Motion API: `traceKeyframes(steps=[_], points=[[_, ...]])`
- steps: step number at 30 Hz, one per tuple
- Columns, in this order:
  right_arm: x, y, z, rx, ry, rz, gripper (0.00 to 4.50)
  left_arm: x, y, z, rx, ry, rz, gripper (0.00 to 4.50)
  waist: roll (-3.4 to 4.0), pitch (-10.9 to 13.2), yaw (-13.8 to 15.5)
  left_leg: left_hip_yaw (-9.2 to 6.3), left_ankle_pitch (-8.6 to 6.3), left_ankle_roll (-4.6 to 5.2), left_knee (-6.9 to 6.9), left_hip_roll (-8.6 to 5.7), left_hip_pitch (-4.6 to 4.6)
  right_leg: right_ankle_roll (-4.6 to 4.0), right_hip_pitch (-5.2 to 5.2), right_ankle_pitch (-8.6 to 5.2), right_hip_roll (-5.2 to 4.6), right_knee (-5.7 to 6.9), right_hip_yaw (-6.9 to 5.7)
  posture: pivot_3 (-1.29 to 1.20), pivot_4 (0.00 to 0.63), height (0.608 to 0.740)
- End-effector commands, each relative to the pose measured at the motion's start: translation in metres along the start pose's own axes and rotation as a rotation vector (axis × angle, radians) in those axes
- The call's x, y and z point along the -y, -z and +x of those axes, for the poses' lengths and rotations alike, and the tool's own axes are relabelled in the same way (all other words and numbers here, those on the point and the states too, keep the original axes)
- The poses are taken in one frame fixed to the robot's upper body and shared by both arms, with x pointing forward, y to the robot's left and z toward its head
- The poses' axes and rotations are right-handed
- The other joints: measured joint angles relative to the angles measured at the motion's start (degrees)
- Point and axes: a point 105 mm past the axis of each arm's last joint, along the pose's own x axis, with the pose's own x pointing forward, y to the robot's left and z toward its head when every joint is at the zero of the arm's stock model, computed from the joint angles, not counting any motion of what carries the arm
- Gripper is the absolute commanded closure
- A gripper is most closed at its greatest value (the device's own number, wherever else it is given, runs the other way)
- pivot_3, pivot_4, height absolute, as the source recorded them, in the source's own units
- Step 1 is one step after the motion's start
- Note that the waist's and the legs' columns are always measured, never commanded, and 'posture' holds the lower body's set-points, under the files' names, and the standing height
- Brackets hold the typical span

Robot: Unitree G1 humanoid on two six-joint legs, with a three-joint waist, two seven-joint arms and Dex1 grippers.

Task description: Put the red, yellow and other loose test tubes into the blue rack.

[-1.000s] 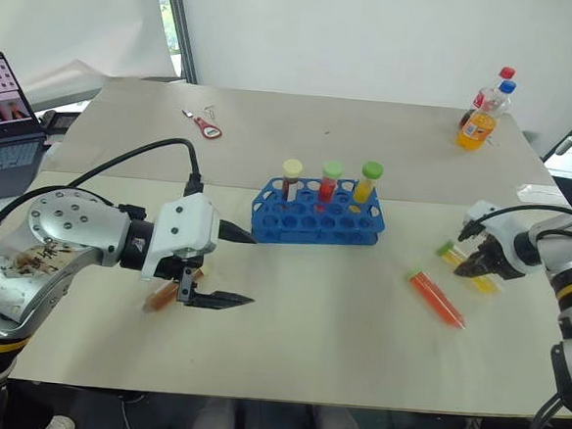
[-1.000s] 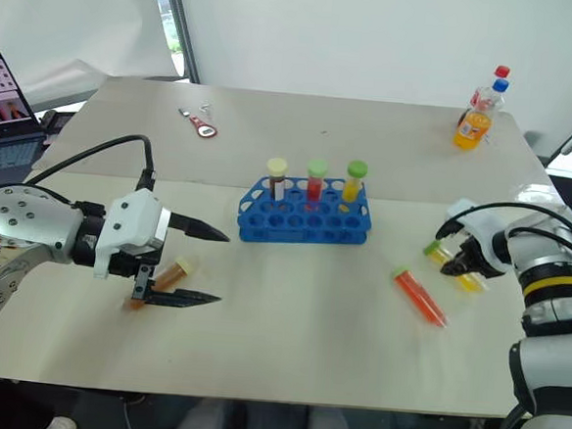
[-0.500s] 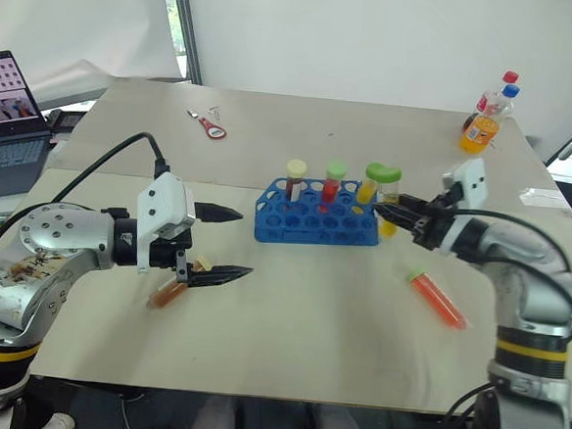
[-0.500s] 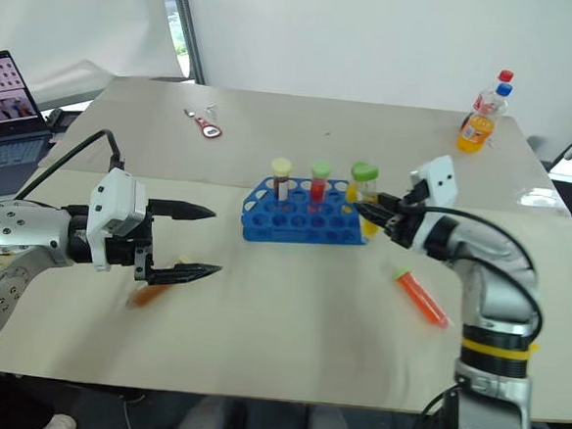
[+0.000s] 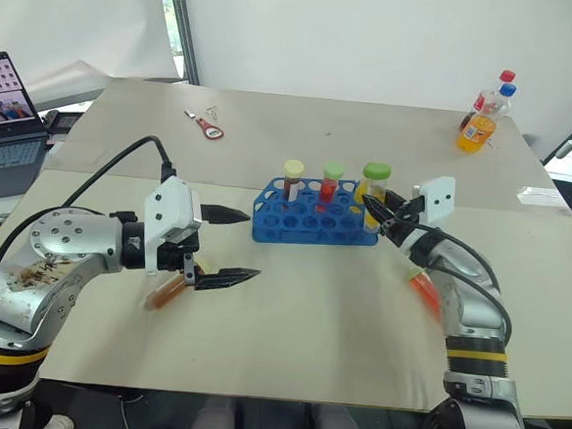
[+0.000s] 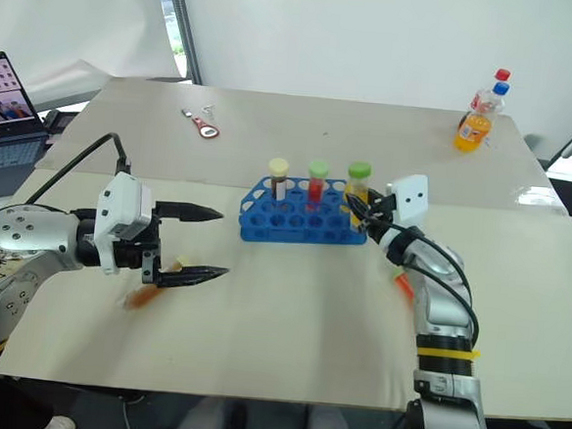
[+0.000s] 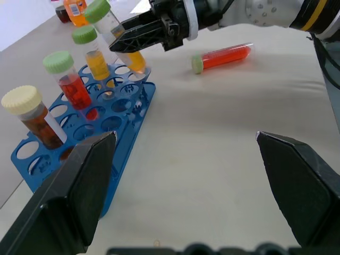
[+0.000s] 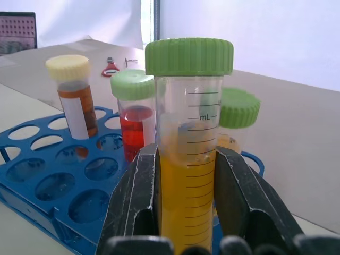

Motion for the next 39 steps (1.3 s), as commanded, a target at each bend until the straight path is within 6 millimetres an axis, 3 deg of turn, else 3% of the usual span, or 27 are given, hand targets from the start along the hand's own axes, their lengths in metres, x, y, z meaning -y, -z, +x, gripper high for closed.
traceKeyframes(steps=[1, 12, 17, 19, 25, 29, 33, 39], points=[[-0.004, -0.003, 0.004, 0.039, 0.01, -0.036, 3.51, 0.0, -0.008, 0.001, 0.022, -0.002, 0.051, 0.0, 0.0, 0.0, 0.0, 0.0, 0.0, 0.0, 0.0, 0.0, 0.01, 0.0, 0.0, 0.0, 0.0, 0.0, 0.0, 0.0, 0.15, 0.733], [-0.007, 0.013, 0.014, 0.087, 0.166, 0.034, 3.51, -0.002, -0.009, 0.005, 0.038, -0.025, 0.048, 0.0, 0.0, 0.0, -0.4, -0.01, 0.0, -0.01, 0.0, 0.04, 0.1, -0.01, 0.07, 0.0, 0.02, 0.02, 0.0, 0.0, 0.15, 0.733], [-0.021, 0.018, 0.01, 0.14, 0.174, 0.083, 3.51, -0.002, -0.011, 0.008, 0.052, -0.034, 0.039, 0.0, -0.01, 0.0, -1.2, -0.06, 0.02, -0.03, -0.04, 0.05, 0.21, -0.02, 0.14, 0.01, 0.02, 0.05, 0.02, 0.0, 0.15, 0.733], [-0.021, 0.019, 0.01, 0.135, 0.185, 0.084, 2.48, -0.003, -0.012, 0.008, 0.056, -0.04, 0.038, 0.0, -0.01, 0.0, -1.5, -0.1, 0.02, -0.03, -0.06, 0.05, 0.21, -0.02, 0.13, 0.01, 0.01, 0.04, 0.03, 0.0, 0.15, 0.733], [-0.008, 0.016, 0.0, 0.089, 0.206, -0.001, 0.43, -0.005, -0.011, 0.01, 0.053, -0.052, 0.031, 0.0, 0.0, 0.0, -1.4, -0.4, 0.02, -0.03, -0.11, 0.03, 0.15, -0.02, 0.07, 0.01, 0.0, 0.04, 0.04, 0.0, 0.15, 0.733], [-0.002, 0.012, -0.02, 0.046, 0.146, -0.053, 0.43, -0.007, -0.009, 0.011, 0.048, -0.068, 0.029, 0.0, 0.0, 0.0, -1.1, -0.51, 0.01, -0.02, -0.11, 0.0, 0.05, -0.01, 0.07, 0.01, -0.03, 0.03, 0.0, 0.0, 0.15, 0.733], [0.007, 0.006, -0.055, -0.061, 0.054, -0.109, 0.43, -0.008, -0.003, 0.012, 0.021, -0.068, 0.019, 0.0, 0.0, 0.0, -0.8, -0.52, 0.0, -0.01, -0.12, -0.01, 0.02, -0.01, 0.07, 0.0, -0.03, 0.0, -0.01, 0.0, 0.15, 0.733], [0.015, -0.018, -0.085, -0.394, -0.041, -0.239, 0.43, 0.003, 0.009, 0.007, -0.068, 0.037, 0.07, 0.0, 0.01, 0.0, -0.8, -0.41, 0.01, 0.0, -0.07, 0.02, 0.12, -0.03, 0.08, -0.03, 0.02, -0.05, 0.08, 0.0, 0.15, 0.733]])
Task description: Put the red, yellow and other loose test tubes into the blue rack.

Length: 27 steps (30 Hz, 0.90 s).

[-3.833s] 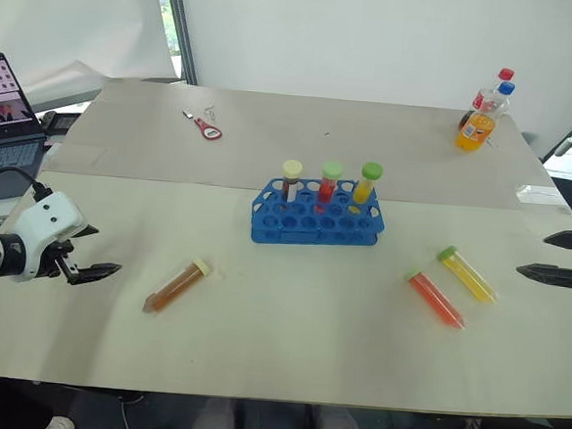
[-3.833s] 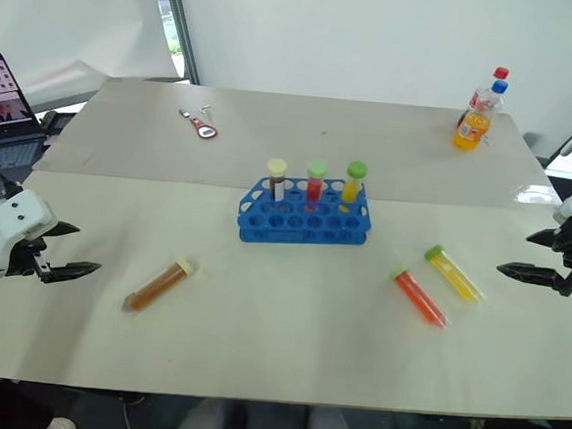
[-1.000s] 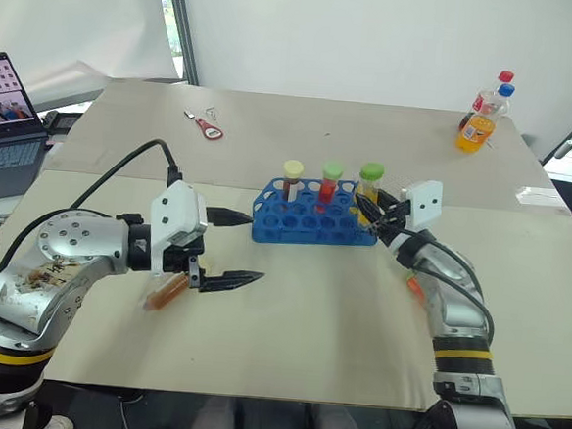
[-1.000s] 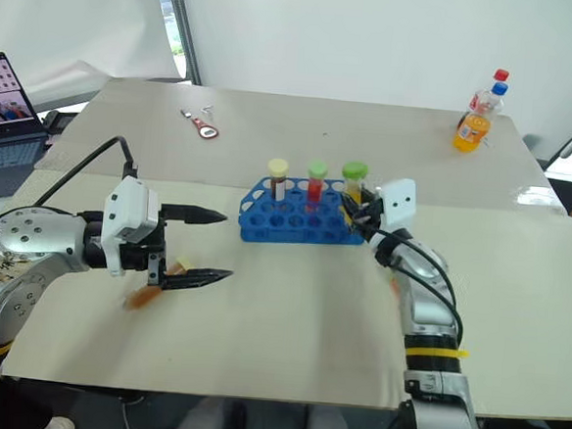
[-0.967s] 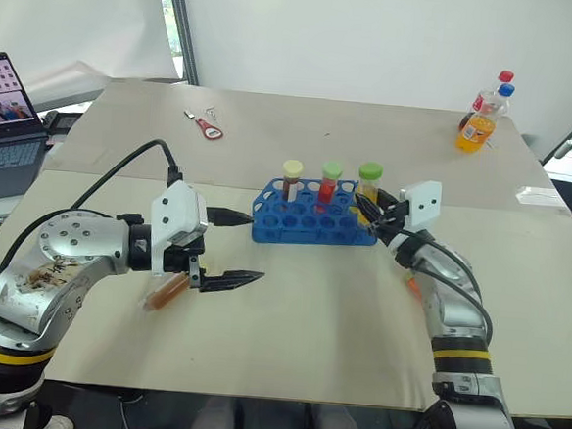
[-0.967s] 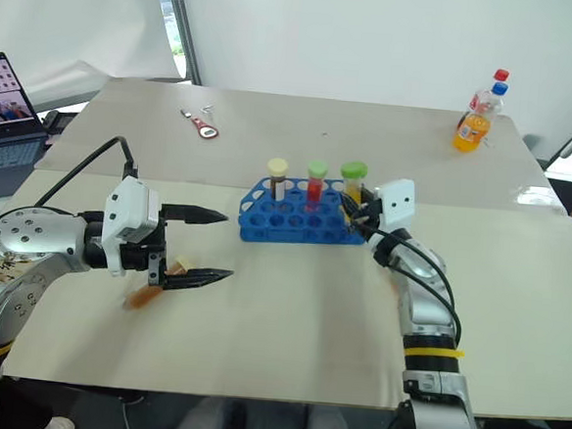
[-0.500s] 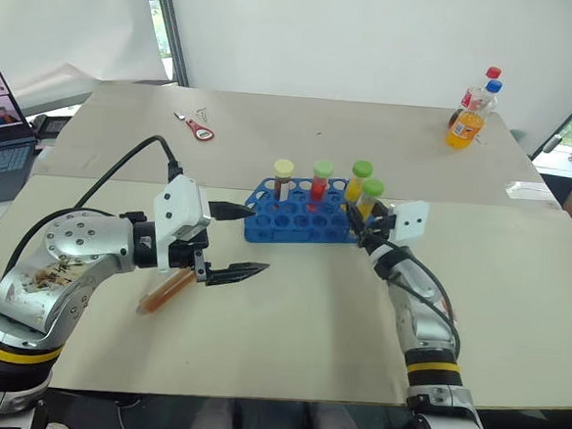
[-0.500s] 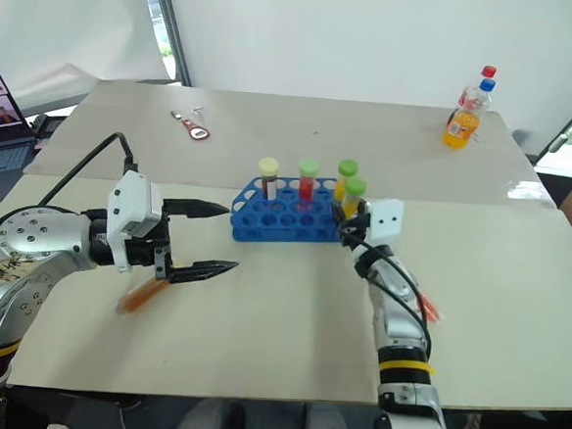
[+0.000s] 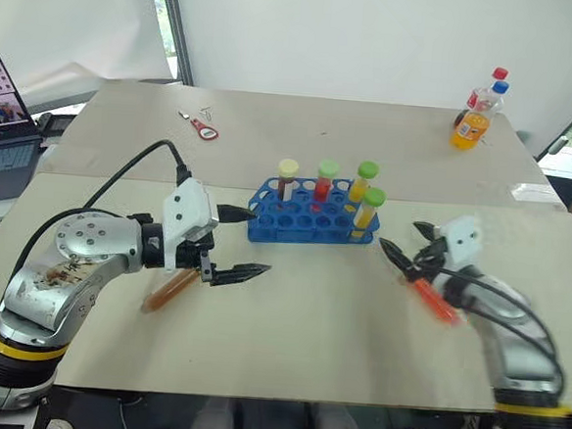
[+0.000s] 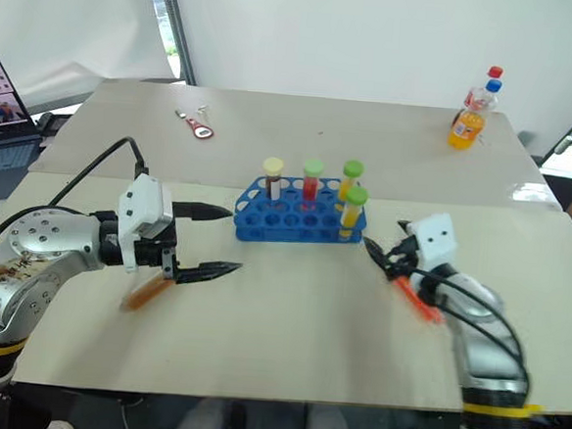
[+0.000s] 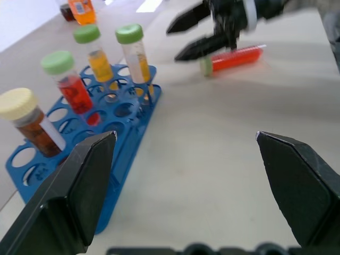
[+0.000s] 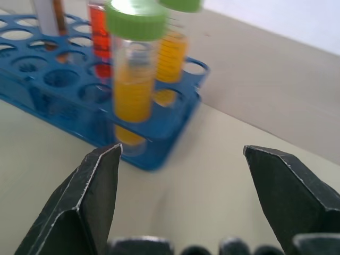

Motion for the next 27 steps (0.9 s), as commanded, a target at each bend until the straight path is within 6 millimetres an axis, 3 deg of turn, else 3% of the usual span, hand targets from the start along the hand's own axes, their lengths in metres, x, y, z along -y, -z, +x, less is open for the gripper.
traceKeyframes(steps=[1, 5, 8, 19, 22, 27], points=[[-0.001, -0.017, -0.018, -0.152, -0.092, -0.123, 0.43, 0.007, 0.003, -0.006, -0.049, 0.064, 0.076, 0.0, 0.0, 0.0, 0.0, 0.04, 0.0, 0.0, -0.02, 0.01, 0.06, -0.04, 0.03, -0.03, 0.02, 0.01, -0.01, 0.0, 0.15, 0.733], [0.012, 0.001, -0.033, -0.43, -0.141, -0.145, 0.43, 0.024, 0.006, -0.008, -0.077, 0.169, 0.117, 0.0, -0.04, 0.0, 0.3, 0.33, 0.0, 0.0, -0.05, 0.06, 0.09, -0.11, 0.07, -0.1, 0.05, -0.04, -0.08, 0.0, 0.15, 0.733], [0.015, 0.011, -0.033, -0.549, -0.182, -0.108, 0.43, 0.036, 0.004, -0.005, -0.065, 0.227, 0.133, 0.0, -0.07, 0.0, 0.7, 0.38, -0.01, 0.01, -0.03, 0.05, 0.03, -0.1, 0.04, -0.11, 0.03, -0.09, -0.06, 0.0, 0.15, 0.733], [0.008, 0.042, -0.02, -0.768, -0.345, -0.076, 0.43, 0.057, -0.003, 0.003, -0.033, 0.271, 0.148, 0.0, -0.08, 0.0, 1.1, 0.39, -0.03, 0.04, 0.01, 0.03, -0.15, -0.08, -0.08, -0.1, 0.0, -0.14, -0.08, 0.0, 0.15, 0.733], [0.007, 0.047, -0.018, -0.789, -0.383, -0.12, 1.19, 0.058, -0.004, 0.004, -0.032, 0.269, 0.151, 0.0, -0.07, 0.0, 1.0, 0.39, -0.03, 0.04, 0.03, 0.03, -0.14, -0.08, -0.07, -0.1, 0.0, -0.14, -0.08, 0.0, 0.15, 0.733], [0.008, 0.05, -0.018, -0.805, -0.406, -0.141, 2.98, 0.058, -0.004, 0.005, -0.035, 0.254, 0.153, 0.0, -0.08, 0.0, 1.0, 0.39, -0.03, 0.04, 0.02, 0.04, -0.13, -0.08, -0.09, -0.1, 0.02, -0.11, -0.08, 0.0, 0.15, 0.733]])
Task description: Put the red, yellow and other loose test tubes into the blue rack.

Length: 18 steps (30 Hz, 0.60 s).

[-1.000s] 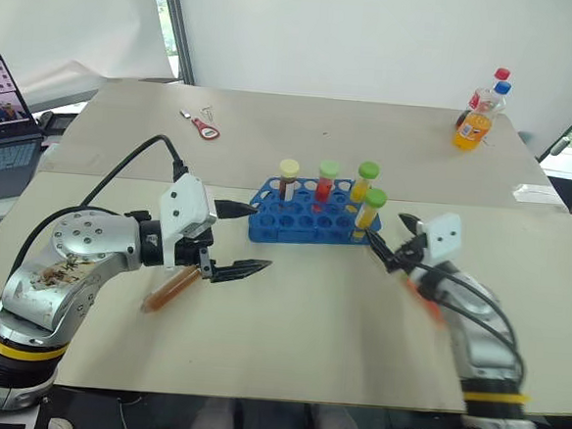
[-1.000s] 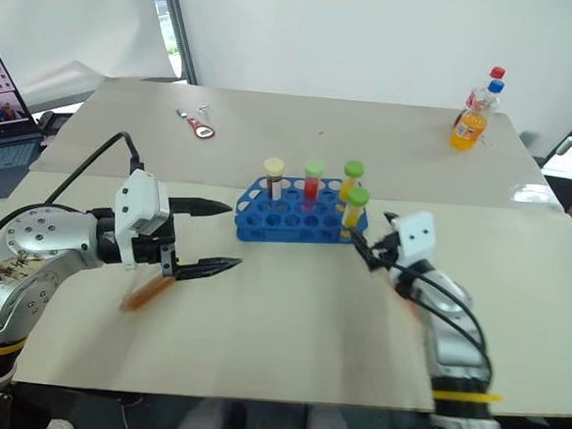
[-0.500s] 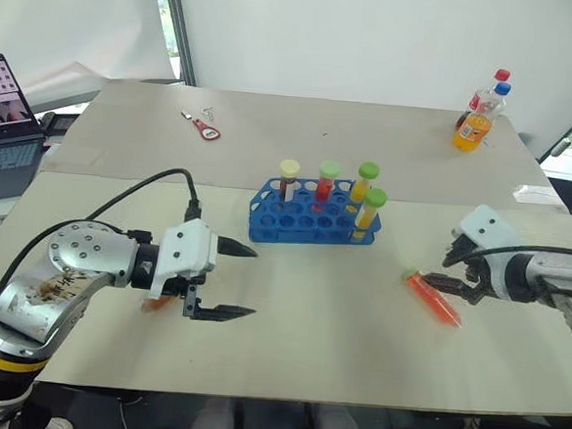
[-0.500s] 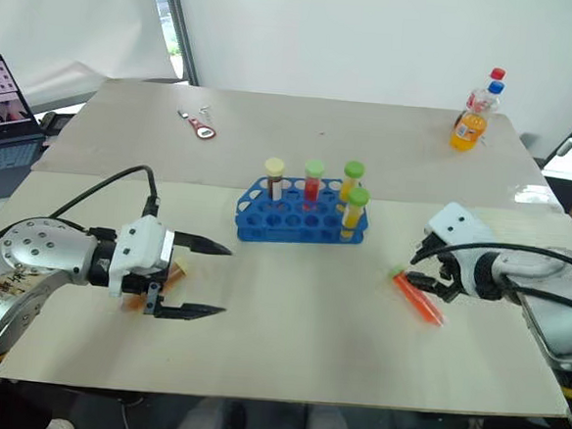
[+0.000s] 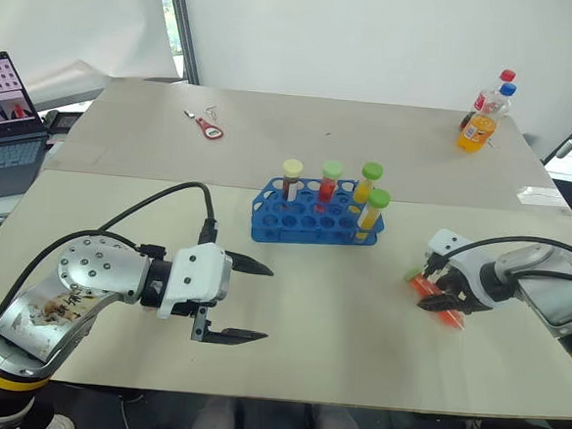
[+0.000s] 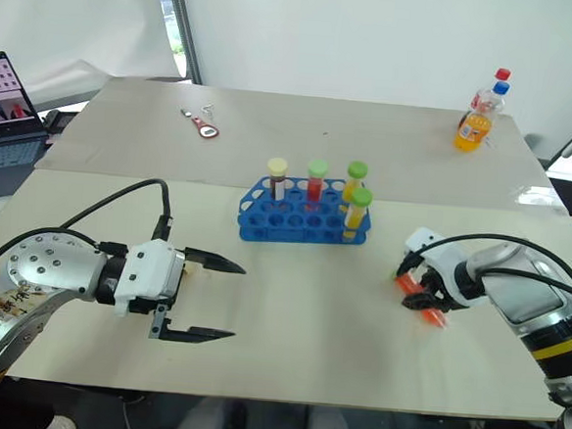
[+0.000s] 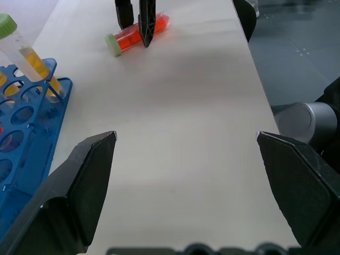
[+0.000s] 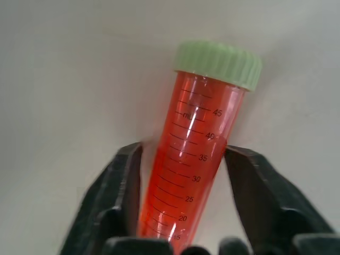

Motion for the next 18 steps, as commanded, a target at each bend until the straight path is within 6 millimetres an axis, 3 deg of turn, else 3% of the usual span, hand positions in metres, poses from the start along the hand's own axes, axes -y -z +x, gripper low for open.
traceKeyframes(steps=[1, 6, 12, 15, 18], points=[[0.005, -0.005, -0.006, 0.004, 0.026, -0.054, 3.3, 0.002, -0.007, 0.002, 0.009, -0.003, 0.034, 0.0, 0.0, 0.0, 0.0, 0.0, 0.0, 0.0, 0.0, 0.0, 0.0, 0.0, 0.0, 0.0, 0.0, 0.0, 0.0, 0.0, 0.15, 0.733], [-0.002, -0.015, -0.014, 0.06, -0.005, -0.087, 3.48, -0.002, -0.002, -0.001, 0.025, -0.041, -0.019, 0.0, 0.0, 0.0, 0.0, 0.0, 0.0, 0.0, 0.01, 0.0, 0.0, 0.0, 0.0, 0.0, -0.01, 0.01, 0.0, 0.0, 0.15, 0.733], [-0.039, -0.082, -0.037, 0.515, -0.106, -0.1, 3.48, -0.026, 0.01, -0.019, 0.042, -0.224, -0.091, 0.0, -0.02, 0.0, -0.3, -0.15, 0.0, 0.0, 0.0, 0.08, 0.03, -0.01, -0.02, 0.01, 0.09, 0.11, 0.0, 0.0, 0.15, 0.733], [-0.05, -0.108, -0.041, 0.751, -0.095, -0.08, 3.48, -0.036, 0.018, -0.025, 0.025, -0.3, -0.098, 0.0, -0.02, 0.0, 0.0, -0.21, 0.0, -0.01, -0.01, 0.05, 0.02, -0.01, 0.02, 0.0, 0.07, 0.11, -0.04, 0.0, 0.15, 0.733], [-0.048, -0.129, -0.042, 0.924, 0.023, -0.091, 3.48, -0.047, 0.024, -0.03, 0.022, -0.371, -0.106, 0.0, -0.02, 0.0, 0.4, -0.19, 0.01, -0.01, 0.03, -0.04, -0.02, 0.01, 0.03, 0.01, -0.01, 0.11, -0.04, 0.0, 0.15, 0.733]])
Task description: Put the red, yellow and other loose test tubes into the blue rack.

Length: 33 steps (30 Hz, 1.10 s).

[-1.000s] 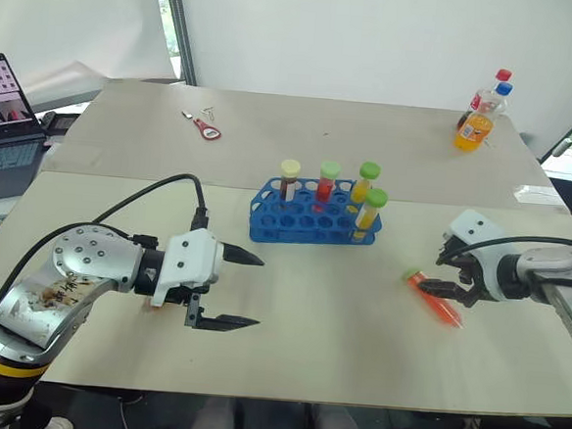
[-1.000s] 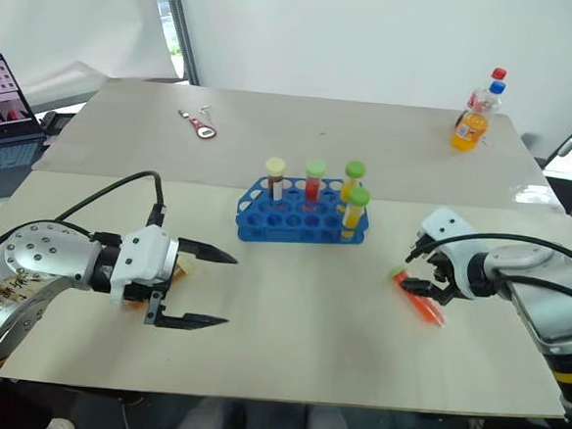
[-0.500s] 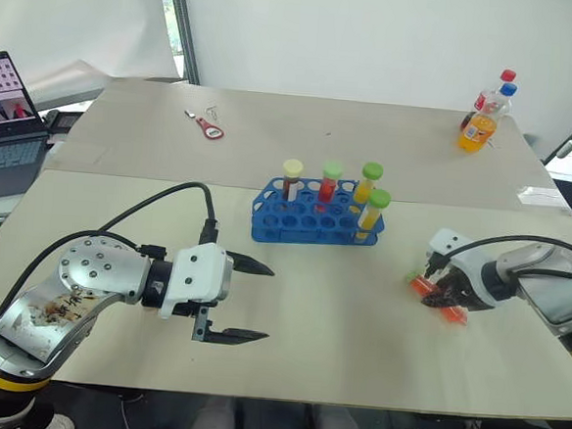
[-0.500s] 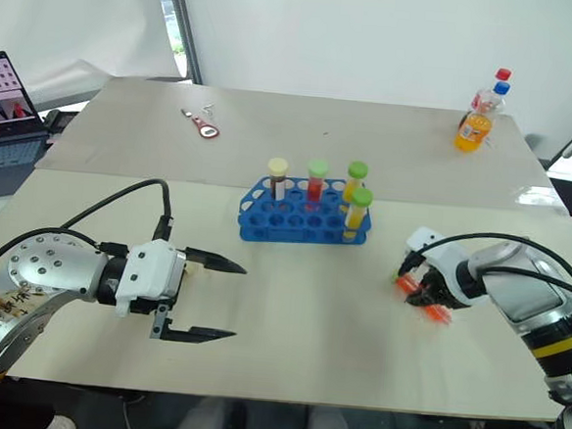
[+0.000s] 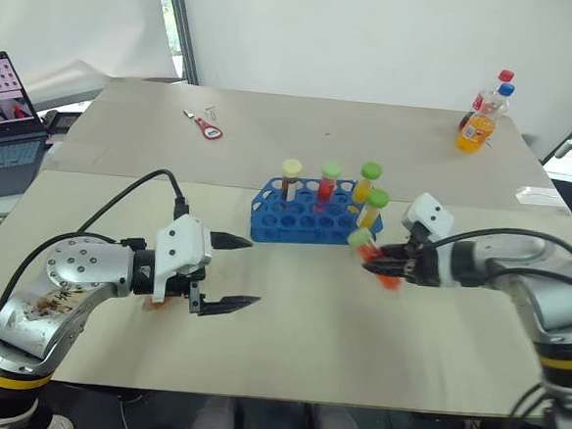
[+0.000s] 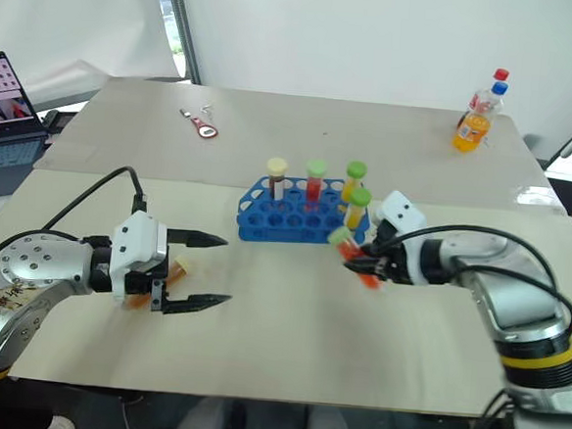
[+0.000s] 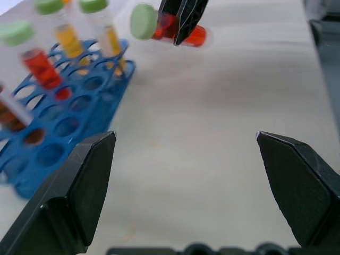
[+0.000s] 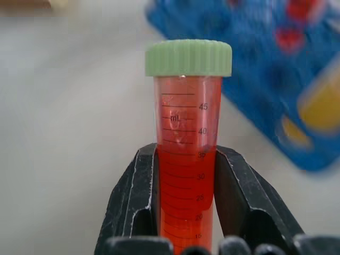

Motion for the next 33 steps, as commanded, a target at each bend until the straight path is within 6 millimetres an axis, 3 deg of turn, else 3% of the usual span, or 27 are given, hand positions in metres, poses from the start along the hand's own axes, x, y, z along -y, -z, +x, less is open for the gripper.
traceKeyframes(steps=[1, 4, 8, 20, 33], points=[[0.013, -0.039, 0.005, 0.261, 0.188, -0.112, 3.48, -0.018, -0.005, -0.005, 0.03, -0.111, 0.03, 0.0, -0.03, 0.0, 0.1, 0.02, 0.0, 0.0, 0.01, -0.03, 0.0, 0.01, 0.0, 0.0, -0.04, 0.0, 0.0, 0.0, 0.15, 0.733], [0.018, -0.056, 0.023, 0.457, 0.307, -0.084, 3.49, -0.02, -0.014, -0.003, 0.081, -0.107, 0.0, 0.0, -0.06, 0.0, -0.3, 0.04, 0.02, -0.04, 0.04, 0.0, -0.01, 0.02, -0.05, 0.01, -0.01, 0.07, 0.02, 0.0, 0.15, 0.733], [0.021, -0.06, 0.037, 0.534, 0.384, -0.054, 3.49, -0.012, -0.017, -0.004, 0.084, -0.049, -0.012, 0.0, -0.05, 0.0, -0.2, 0.03, 0.03, -0.05, -0.03, -0.01, -0.02, 0.01, -0.08, 0.02, -0.03, 0.1, -0.01, 0.0, 0.15, 0.733], [0.031, -0.042, 0.066, 0.541, 0.518, -0.036, 3.49, -0.01, -0.016, -0.002, 0.077, -0.042, -0.005, 0.0, -0.04, 0.0, -0.6, 0.04, 0.04, -0.07, -0.07, 0.02, 0.03, -0.02, -0.08, 0.02, 0.0, 0.11, -0.01, 0.0, 0.15, 0.733], [0.035, -0.032, 0.078, 0.567, 0.611, 0.006, 3.49, -0.015, -0.018, -0.004, 0.101, -0.078, -0.008, 0.0, -0.03, 0.0, -0.7, 0.03, 0.05, -0.09, -0.06, 0.03, 0.05, -0.02, -0.07, 0.03, -0.01, 0.13, -0.01, 0.0, 0.15, 0.733]])
